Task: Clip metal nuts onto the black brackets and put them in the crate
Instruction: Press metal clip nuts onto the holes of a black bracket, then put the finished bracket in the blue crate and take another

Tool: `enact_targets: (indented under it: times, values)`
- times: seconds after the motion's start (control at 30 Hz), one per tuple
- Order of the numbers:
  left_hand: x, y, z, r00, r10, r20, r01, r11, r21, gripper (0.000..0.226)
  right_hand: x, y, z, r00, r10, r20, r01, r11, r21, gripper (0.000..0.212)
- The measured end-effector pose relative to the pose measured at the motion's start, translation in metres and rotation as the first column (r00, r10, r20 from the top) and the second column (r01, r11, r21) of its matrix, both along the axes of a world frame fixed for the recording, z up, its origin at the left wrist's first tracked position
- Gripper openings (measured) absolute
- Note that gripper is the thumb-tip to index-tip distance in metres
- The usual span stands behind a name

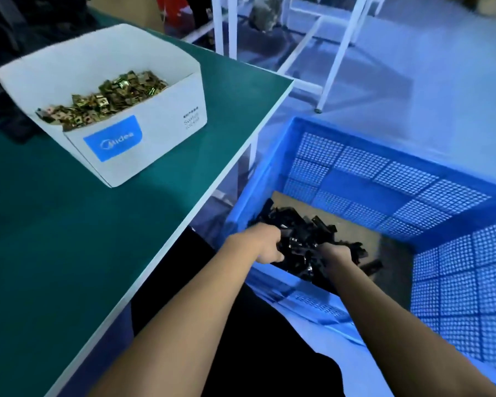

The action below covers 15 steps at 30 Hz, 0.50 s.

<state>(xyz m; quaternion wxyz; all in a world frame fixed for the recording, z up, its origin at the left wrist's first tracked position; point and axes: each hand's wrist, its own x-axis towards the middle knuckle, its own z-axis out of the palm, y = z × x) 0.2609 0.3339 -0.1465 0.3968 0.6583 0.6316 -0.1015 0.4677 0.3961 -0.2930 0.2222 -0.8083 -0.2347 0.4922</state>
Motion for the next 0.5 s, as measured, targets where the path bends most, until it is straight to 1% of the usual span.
enact_targets:
  times: [0.07, 0.13, 0.2, 0.3, 0.37, 0.4, 0.47, 0.5]
  values:
    - [-0.005, 0.001, -0.005, 0.999, 0.031, -0.013, -0.031, 0.999, 0.026, 0.043, 0.0, -0.002, -0.004, 1.0, 0.025, 0.012, -0.025, 1.0, -0.014, 0.021]
    - [-0.008, 0.004, -0.005, 0.998, 0.065, 0.0, -0.065, 0.994, 0.09, 0.038, -0.005, 0.003, 0.002, 0.995, 0.061, 0.077, -0.064, 0.997, 0.033, 0.014]
    - [-0.012, 0.008, 0.003, 0.993, 0.105, 0.062, -0.113, 0.983, 0.148, 0.039, -0.019, 0.011, 0.019, 0.99, 0.094, 0.106, -0.107, 0.987, 0.118, 0.011]
    - [-0.016, 0.015, 0.027, 0.969, 0.137, 0.206, -0.194, 0.937, 0.291, 0.034, -0.053, 0.028, 0.065, 0.993, 0.115, 0.019, -0.115, 0.936, 0.334, 0.008]
    - [-0.022, 0.017, 0.055, 0.927, 0.161, 0.34, -0.304, 0.853, 0.425, 0.025, -0.083, 0.041, 0.11, 0.986, 0.162, 0.029, -0.154, 0.841, 0.519, 0.008]
    - [-0.025, 0.016, 0.071, 0.886, 0.169, 0.431, -0.38, 0.797, 0.469, 0.02, -0.096, 0.046, 0.137, 0.981, 0.187, 0.057, -0.183, 0.772, 0.608, 0.009]
    - [-0.037, 0.009, 0.107, 0.786, 0.153, 0.599, -0.53, 0.665, 0.526, 0.013, -0.128, 0.048, 0.197, 0.964, 0.242, 0.108, -0.236, 0.599, 0.765, 0.014]
    - [-0.048, 0.002, 0.125, 0.742, 0.135, 0.657, -0.596, 0.581, 0.554, 0.011, -0.148, 0.045, 0.228, 0.952, 0.276, 0.133, -0.261, 0.501, 0.826, 0.017]
